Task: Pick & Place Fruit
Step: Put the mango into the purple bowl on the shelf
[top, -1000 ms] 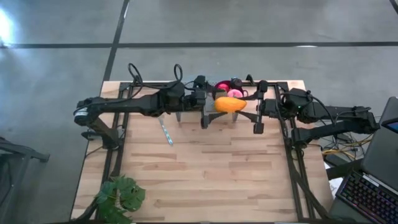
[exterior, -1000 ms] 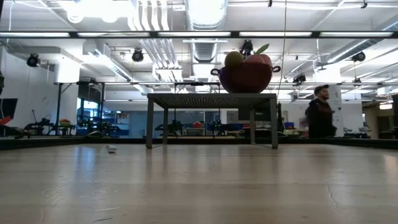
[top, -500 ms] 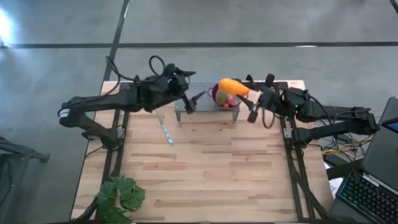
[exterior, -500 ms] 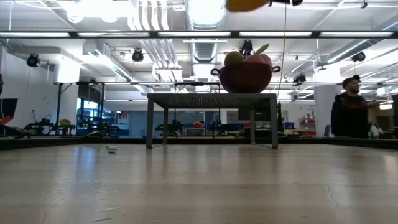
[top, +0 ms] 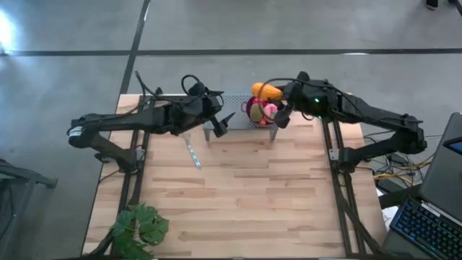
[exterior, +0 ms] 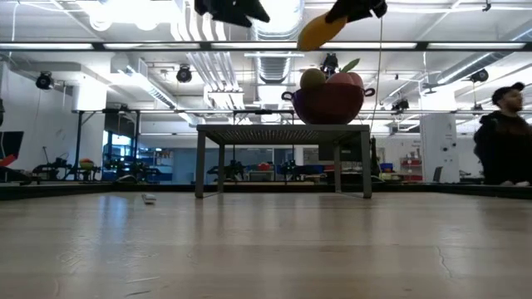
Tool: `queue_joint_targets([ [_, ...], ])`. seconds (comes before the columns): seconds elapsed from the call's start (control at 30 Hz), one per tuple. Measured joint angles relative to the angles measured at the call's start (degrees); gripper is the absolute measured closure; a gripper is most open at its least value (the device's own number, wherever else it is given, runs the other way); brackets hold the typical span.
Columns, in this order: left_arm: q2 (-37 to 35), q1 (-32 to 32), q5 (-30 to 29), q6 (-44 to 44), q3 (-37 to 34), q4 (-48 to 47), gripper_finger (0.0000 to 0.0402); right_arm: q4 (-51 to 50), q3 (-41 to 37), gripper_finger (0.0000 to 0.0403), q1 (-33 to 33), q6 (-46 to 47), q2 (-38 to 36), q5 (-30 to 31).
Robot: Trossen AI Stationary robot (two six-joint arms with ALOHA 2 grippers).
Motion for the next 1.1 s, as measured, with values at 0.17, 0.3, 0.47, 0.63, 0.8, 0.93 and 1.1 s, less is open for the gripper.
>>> queue_joint_targets([
  [0.17,0.0,0.0,0.0,-1.7,-4.5,0.5,0.0005,-8.1,8.3,0.0214,-0.1,2.6,5.2,2.1],
  [0.3,-0.4,0.1,-0.1,-9.4,-6.5,0.5,0.0005,-12.2,11.7,0.0209,-0.7,4.5,8.1,2.8],
  [0.47,-2.0,-0.6,-0.2,-9.6,-8.5,2.2,0.0005,-13.5,12.1,0.0204,-1.7,5.2,10.1,2.9],
  [0.63,-3.4,-1.8,1.1,-9.6,-12.0,7.8,0.0005,-13.8,11.9,0.0213,-3.5,5.2,11.0,2.9],
  [0.8,-3.7,-2.9,1.2,-9.6,-14.1,10.9,0.0005,-14.7,11.8,0.0208,-5.0,6.4,10.8,2.7],
  [0.93,-3.9,-3.1,1.2,-9.6,-14.0,11.2,0.0005,-14.8,10.8,0.0204,-5.6,7.5,10.8,2.2],
  [1.1,-3.9,-3.2,1.2,-9.5,-13.9,11.2,0.0005,-14.8,9.6,0.0211,-5.5,7.5,11.3,2.0],
])
